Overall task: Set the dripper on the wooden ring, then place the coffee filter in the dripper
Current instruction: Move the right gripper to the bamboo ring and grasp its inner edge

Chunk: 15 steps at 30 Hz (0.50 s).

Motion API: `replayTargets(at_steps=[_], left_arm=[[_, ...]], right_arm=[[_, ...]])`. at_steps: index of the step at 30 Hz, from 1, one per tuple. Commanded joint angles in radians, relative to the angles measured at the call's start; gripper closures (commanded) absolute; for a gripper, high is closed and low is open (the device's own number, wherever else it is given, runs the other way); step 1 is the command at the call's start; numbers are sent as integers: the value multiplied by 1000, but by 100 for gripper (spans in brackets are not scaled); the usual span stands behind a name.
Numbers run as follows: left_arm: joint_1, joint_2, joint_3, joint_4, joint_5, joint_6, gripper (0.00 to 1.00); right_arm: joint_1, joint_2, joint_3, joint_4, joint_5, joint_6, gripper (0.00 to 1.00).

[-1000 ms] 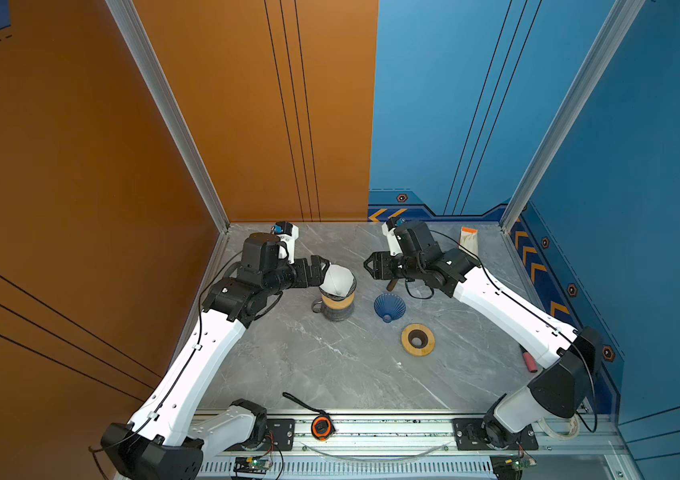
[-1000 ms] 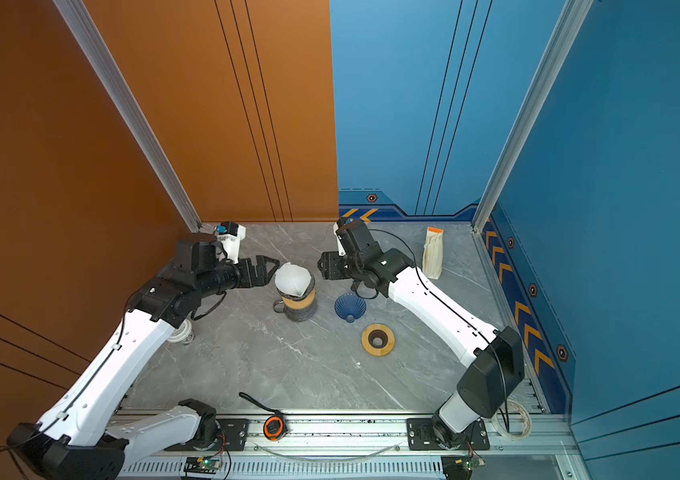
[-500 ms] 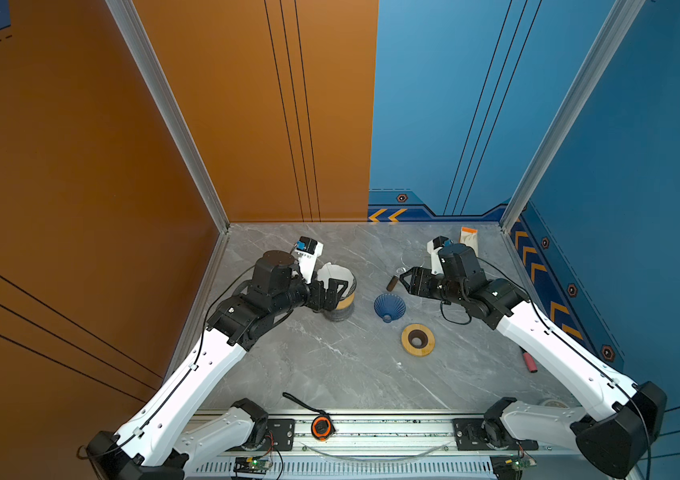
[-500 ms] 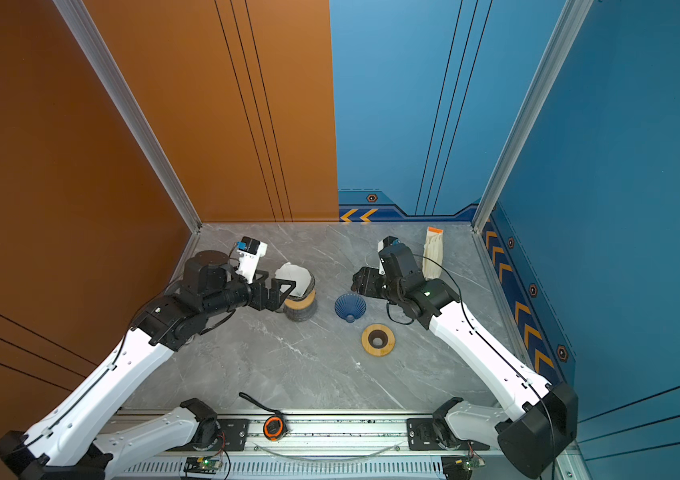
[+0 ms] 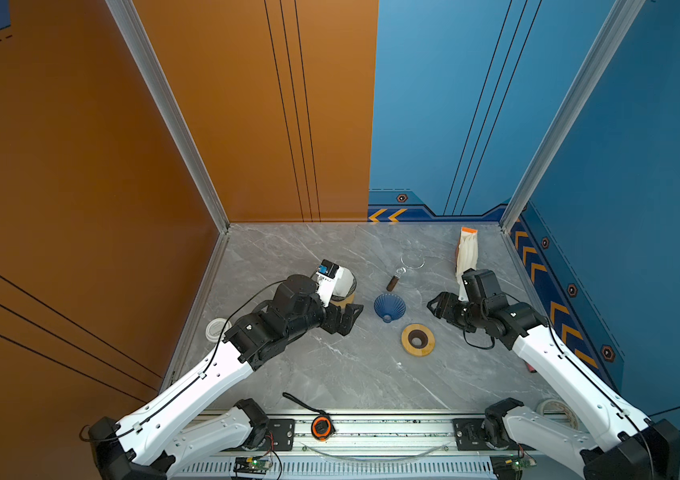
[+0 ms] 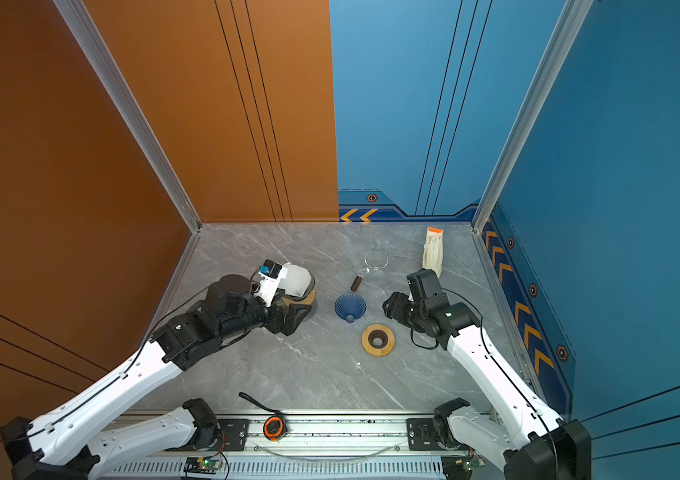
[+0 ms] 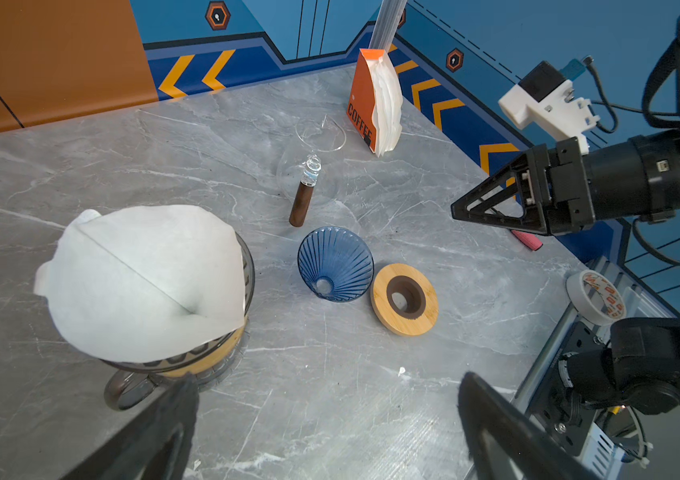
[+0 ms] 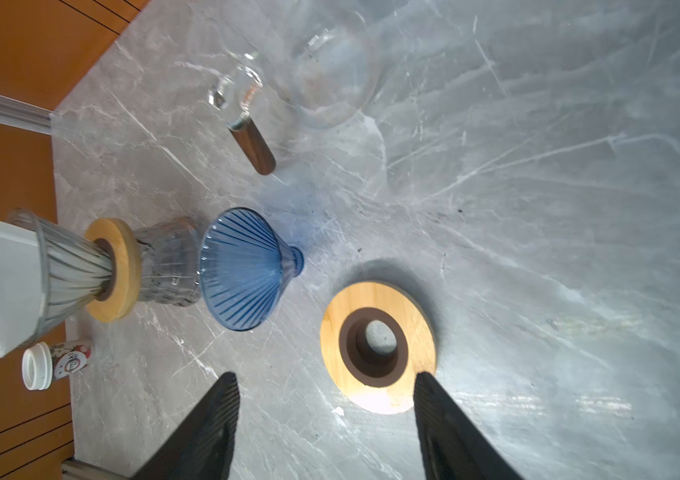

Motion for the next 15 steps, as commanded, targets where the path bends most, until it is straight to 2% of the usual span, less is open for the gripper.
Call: replayTargets(at_steps=[1, 9, 15], left_arm=[[-32, -5, -15, 27, -75, 1, 2], [-60, -4, -39, 25, -105, 2, 2], [-73, 1, -72, 25, -104, -13, 2]], right_arm=[[-36, -22, -73, -29, -70, 42, 35], [-93, -43, -254, 102, -182, 116, 37], [-93, 32, -320, 217, -258, 159, 38]])
